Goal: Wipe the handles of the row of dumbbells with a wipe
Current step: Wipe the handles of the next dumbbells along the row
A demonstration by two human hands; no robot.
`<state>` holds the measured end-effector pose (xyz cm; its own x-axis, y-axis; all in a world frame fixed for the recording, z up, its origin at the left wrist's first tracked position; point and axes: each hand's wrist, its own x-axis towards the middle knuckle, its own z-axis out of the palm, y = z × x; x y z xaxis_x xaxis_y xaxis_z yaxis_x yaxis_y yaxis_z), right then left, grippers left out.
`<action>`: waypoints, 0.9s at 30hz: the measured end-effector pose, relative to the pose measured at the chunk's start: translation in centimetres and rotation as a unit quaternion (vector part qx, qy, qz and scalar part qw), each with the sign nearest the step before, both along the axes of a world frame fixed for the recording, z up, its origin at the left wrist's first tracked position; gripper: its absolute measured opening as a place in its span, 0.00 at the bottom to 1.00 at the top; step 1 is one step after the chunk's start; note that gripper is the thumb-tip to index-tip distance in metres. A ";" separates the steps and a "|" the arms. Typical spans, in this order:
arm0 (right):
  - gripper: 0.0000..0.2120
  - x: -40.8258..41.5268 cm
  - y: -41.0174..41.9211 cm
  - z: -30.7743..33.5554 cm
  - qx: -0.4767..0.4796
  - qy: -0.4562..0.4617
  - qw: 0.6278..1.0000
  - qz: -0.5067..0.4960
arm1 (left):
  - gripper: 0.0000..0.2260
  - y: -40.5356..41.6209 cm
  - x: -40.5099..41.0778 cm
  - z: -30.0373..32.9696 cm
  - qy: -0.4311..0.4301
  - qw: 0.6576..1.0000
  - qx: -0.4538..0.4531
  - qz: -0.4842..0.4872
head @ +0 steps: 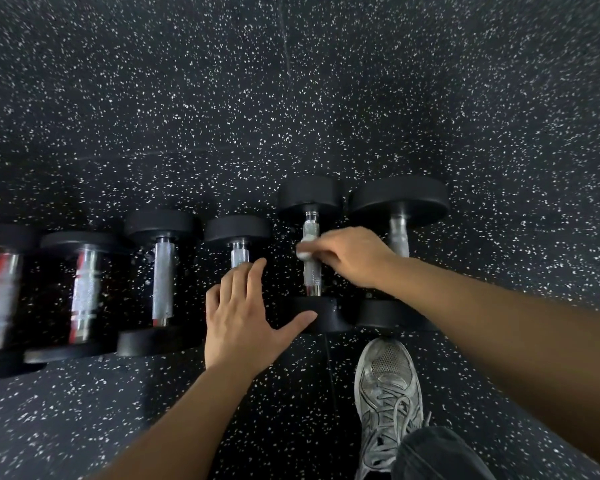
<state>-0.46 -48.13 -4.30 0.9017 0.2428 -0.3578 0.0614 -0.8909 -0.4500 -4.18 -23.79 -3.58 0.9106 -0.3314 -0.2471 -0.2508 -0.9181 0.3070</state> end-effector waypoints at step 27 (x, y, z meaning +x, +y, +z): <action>0.18 -5.7 -11.5 3.0 -0.038 -0.071 0.987 -0.140 | 0.48 -8.9 -2.3 1.2 0.053 0.984 -0.158 -0.056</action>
<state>-6.15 -59.58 -1.26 0.9722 -0.0456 -0.2298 -0.1341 -0.9125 -0.3864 -6.49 -32.69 -2.35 0.8385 -0.5040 -0.2073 -0.2959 -0.7405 0.6034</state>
